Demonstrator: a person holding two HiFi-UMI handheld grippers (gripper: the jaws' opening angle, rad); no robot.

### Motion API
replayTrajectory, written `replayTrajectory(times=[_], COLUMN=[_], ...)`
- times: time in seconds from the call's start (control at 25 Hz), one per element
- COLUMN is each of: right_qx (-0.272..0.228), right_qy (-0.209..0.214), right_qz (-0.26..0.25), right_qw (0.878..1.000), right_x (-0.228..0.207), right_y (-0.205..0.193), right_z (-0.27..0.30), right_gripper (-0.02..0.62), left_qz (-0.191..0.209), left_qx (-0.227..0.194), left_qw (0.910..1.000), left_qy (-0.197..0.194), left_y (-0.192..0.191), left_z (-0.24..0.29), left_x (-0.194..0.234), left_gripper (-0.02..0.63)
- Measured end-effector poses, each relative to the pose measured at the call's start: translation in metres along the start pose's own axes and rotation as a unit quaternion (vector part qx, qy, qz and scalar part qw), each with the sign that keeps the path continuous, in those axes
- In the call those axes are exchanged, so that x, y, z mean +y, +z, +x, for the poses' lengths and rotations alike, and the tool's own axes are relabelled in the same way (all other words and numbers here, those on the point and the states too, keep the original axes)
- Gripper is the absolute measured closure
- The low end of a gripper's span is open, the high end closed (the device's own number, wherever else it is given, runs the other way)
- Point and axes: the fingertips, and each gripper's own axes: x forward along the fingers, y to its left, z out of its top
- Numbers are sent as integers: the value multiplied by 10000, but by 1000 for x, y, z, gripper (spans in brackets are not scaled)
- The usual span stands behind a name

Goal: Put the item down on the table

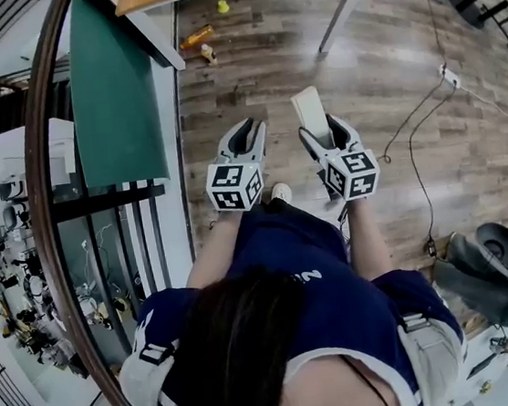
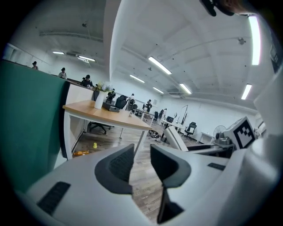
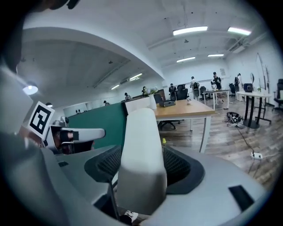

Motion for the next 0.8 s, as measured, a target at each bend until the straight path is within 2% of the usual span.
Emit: replayTrajectory(times=[0.08,0.28,0.6,0.8], right_qx=[51,25,-8,137], right_qy=[-75,-123,-410,-592], right_qz=[-189,-448,-436,-339], right_qw=[9998,9989,9982,9976], right_x=[-2,-7,-23,-46], right_y=[-1,3,8,39], right_z=[0,-2,14,66], right_gripper=[288,288,288,288], left_qz=[54,173,471,462], left_qx=[35,59,23,115], left_qw=[10000,9998,9989,9988], left_qy=[-75,-16,3,-114], left_y=[-2,-5,-2,31], left_z=[3,7,27,78], left_x=[-6,-5,15,57], left_gripper=[423,290,257,238])
